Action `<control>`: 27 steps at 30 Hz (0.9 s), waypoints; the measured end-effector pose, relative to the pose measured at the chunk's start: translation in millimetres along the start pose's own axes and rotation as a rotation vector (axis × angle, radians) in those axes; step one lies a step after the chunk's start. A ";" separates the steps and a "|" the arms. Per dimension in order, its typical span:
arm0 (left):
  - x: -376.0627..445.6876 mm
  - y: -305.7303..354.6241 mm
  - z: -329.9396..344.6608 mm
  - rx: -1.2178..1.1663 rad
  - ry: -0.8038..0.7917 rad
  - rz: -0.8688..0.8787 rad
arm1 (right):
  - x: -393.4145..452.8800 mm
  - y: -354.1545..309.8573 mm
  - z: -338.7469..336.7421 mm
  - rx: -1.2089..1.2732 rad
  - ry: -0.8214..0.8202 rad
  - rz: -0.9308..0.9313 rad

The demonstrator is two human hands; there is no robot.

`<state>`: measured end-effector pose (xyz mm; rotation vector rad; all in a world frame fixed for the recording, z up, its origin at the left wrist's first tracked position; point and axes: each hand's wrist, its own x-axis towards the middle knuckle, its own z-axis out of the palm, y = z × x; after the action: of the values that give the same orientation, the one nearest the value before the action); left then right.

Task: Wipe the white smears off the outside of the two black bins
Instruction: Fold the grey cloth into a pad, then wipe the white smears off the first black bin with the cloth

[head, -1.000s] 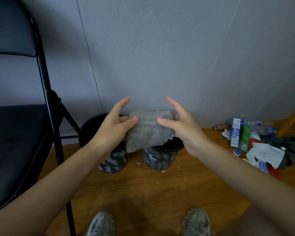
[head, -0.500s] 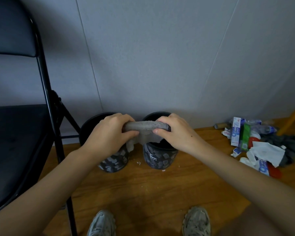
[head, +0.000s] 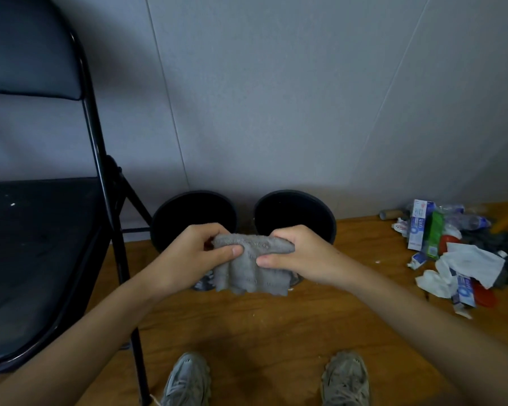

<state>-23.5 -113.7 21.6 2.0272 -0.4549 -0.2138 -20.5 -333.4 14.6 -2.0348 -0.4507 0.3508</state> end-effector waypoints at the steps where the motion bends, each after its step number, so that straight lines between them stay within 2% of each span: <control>1: -3.1 -2.2 -3.3 -0.034 -0.030 -0.013 | -2.4 0.3 1.4 0.070 -0.045 0.008; 4: -11.1 -10.5 -13.3 -0.219 -0.089 -0.090 | -11.4 -1.7 4.4 0.264 -0.164 0.015; 6: -12.3 -15.6 -14.2 -0.277 -0.124 -0.120 | -11.5 2.1 7.0 0.278 -0.195 0.036; 10: -0.4 -20.7 -0.4 -0.160 -0.075 -0.107 | 4.8 18.7 5.0 -0.045 -0.198 0.010; 12: 13.0 -27.6 7.4 -0.144 -0.054 -0.092 | 17.2 33.5 9.0 -0.122 -0.142 -0.005; 15: 35.4 -47.3 18.6 -0.175 -0.020 -0.095 | 35.9 57.4 23.2 -0.187 0.036 -0.087; 19: 57.0 -89.1 35.7 -0.291 0.019 -0.169 | 59.1 102.9 34.8 -0.256 0.094 -0.094; 20: 61.9 -104.3 38.6 -0.247 0.045 -0.182 | 64.1 114.6 34.7 -0.255 0.116 -0.085; 21: 67.7 -122.4 39.4 -0.092 0.079 -0.184 | 69.0 125.8 34.5 -0.255 0.147 -0.077; 23: 81.5 -159.5 38.2 0.434 0.110 -0.155 | 78.2 144.9 36.3 -0.250 0.197 -0.055; 24: 89.4 -174.7 38.6 0.611 0.099 -0.144 | 82.6 153.8 39.4 -0.266 0.209 -0.048; 27: 113.5 -209.1 51.9 0.798 0.003 -0.172 | 92.0 174.5 51.8 -0.345 0.225 -0.014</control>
<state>110.1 -113.1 -181.9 2.8530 -0.3960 -0.1425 68.8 -329.8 -168.7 -2.3713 -0.4054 0.0323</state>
